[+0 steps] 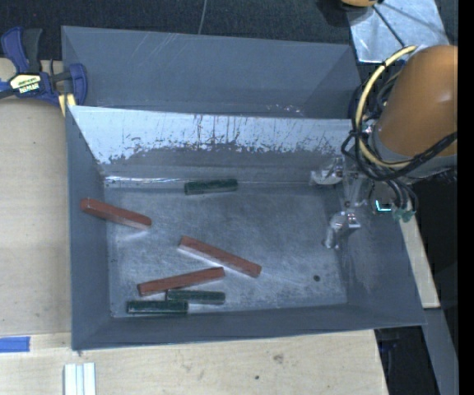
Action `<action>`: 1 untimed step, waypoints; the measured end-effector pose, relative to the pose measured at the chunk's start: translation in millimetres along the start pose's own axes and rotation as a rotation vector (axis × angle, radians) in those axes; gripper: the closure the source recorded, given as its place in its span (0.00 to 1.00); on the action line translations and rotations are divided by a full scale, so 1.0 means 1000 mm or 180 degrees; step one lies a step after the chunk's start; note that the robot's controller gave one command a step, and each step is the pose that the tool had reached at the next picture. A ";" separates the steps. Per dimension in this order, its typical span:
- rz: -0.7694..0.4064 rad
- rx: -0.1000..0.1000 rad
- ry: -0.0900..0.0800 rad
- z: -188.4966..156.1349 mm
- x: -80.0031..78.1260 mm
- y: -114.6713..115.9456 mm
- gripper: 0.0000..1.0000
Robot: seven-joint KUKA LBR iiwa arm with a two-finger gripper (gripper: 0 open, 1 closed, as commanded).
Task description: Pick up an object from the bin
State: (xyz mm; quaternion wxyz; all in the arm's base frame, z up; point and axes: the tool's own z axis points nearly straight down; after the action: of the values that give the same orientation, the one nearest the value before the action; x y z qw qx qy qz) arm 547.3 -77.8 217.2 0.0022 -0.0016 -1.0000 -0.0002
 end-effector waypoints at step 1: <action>-0.0008 0.0004 -0.0026 -0.004 -0.002 0.000 0.00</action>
Offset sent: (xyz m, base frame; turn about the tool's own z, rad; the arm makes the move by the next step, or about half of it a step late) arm 0.0183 0.1092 -0.0710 0.1923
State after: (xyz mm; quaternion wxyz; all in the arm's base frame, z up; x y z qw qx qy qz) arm 549.0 -77.6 221.6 -0.0019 -0.0003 -1.0000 0.0004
